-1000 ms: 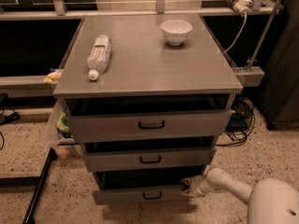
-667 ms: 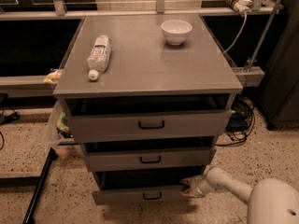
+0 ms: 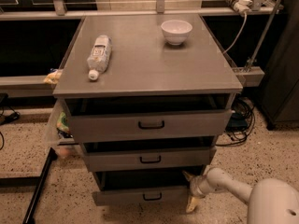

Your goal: Open bottom drawer

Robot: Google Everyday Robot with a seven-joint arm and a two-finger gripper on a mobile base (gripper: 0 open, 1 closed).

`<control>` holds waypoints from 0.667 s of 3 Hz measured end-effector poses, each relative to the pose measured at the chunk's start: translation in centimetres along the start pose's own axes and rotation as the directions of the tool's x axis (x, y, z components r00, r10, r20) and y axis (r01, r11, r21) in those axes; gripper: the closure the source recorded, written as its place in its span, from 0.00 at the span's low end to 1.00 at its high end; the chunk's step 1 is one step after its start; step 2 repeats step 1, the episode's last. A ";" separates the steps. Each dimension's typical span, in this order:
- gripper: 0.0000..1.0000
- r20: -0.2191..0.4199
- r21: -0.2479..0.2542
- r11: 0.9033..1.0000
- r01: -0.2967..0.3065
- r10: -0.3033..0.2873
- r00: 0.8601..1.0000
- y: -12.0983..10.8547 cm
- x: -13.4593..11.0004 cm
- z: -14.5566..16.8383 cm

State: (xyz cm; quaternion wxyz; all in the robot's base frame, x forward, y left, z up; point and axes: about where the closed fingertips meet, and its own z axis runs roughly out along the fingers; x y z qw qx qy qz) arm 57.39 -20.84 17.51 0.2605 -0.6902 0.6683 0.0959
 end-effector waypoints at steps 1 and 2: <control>0.00 0.000 0.000 1.000 0.000 0.000 1.000 0.0 0.0 0.0; 0.00 0.000 0.000 1.000 0.000 0.000 1.000 0.0 0.0 0.0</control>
Offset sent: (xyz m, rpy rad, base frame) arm 0.0000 0.0000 0.0000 0.0000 0.0000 0.0000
